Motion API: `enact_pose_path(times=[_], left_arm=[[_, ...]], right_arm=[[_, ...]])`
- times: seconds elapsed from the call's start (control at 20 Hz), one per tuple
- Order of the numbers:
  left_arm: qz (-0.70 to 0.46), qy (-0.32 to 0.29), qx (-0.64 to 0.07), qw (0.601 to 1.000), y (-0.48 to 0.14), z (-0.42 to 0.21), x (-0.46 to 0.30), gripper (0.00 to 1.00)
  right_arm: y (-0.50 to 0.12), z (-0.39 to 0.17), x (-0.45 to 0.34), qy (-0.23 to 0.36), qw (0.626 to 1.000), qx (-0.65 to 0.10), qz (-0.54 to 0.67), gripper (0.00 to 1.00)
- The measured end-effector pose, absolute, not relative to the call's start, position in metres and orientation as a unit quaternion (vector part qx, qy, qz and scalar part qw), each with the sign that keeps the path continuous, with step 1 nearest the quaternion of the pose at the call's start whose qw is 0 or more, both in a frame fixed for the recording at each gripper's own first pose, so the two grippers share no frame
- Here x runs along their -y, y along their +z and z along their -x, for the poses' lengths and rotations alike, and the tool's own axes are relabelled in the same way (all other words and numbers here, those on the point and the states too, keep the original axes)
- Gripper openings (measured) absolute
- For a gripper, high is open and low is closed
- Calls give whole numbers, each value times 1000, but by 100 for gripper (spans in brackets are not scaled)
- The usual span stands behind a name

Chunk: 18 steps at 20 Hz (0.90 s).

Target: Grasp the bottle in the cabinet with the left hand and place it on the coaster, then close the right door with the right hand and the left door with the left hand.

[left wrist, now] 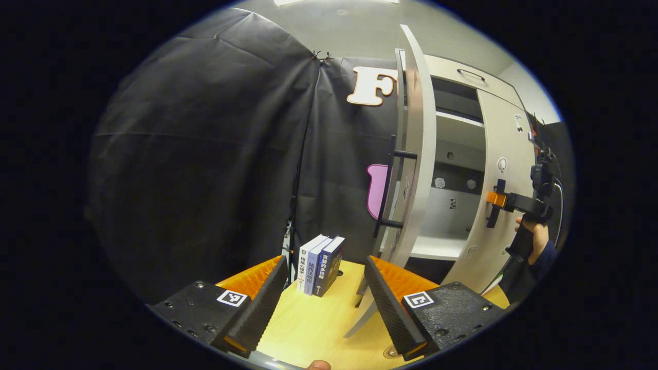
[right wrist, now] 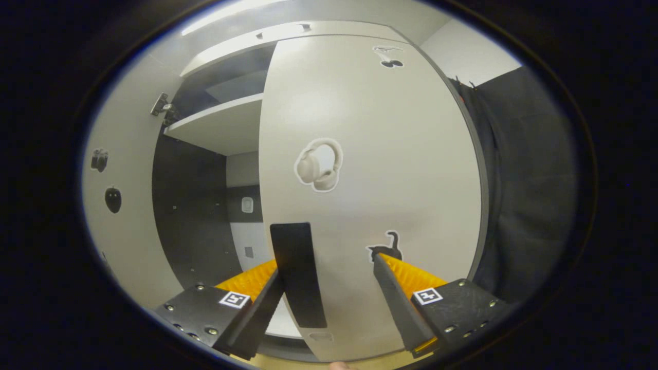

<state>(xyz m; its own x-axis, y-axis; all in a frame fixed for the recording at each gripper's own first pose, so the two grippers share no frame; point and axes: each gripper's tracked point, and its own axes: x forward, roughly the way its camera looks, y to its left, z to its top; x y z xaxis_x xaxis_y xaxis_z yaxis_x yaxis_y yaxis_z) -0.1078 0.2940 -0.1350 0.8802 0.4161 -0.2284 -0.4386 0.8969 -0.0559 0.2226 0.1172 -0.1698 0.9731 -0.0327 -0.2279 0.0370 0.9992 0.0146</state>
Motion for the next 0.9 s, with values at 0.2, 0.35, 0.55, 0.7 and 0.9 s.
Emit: enact_pose_path(times=[0.2, 0.35, 0.55, 0.7, 0.9], left_arm=[[66, 187, -82, 977, -117, 80, -292, 90], [75, 148, -58, 984, -97, 60, -290, 95], [80, 97, -60, 990, -93, 43, -288, 95], [83, 78, -64, 991, -93, 39, -287, 95], [59, 41, -76, 995, -92, 33, -271, 93]], right_arm=[[-172, -215, -118, -3, 992, -123, -23, 99], [-170, -201, -118, 7, 992, -123, -28, 100], [-166, -188, -112, 4, 993, -115, -11, 100], [-161, -183, -99, -5, 994, -112, -14, 100], [-159, -175, -80, -22, 993, -113, -25, 100]])
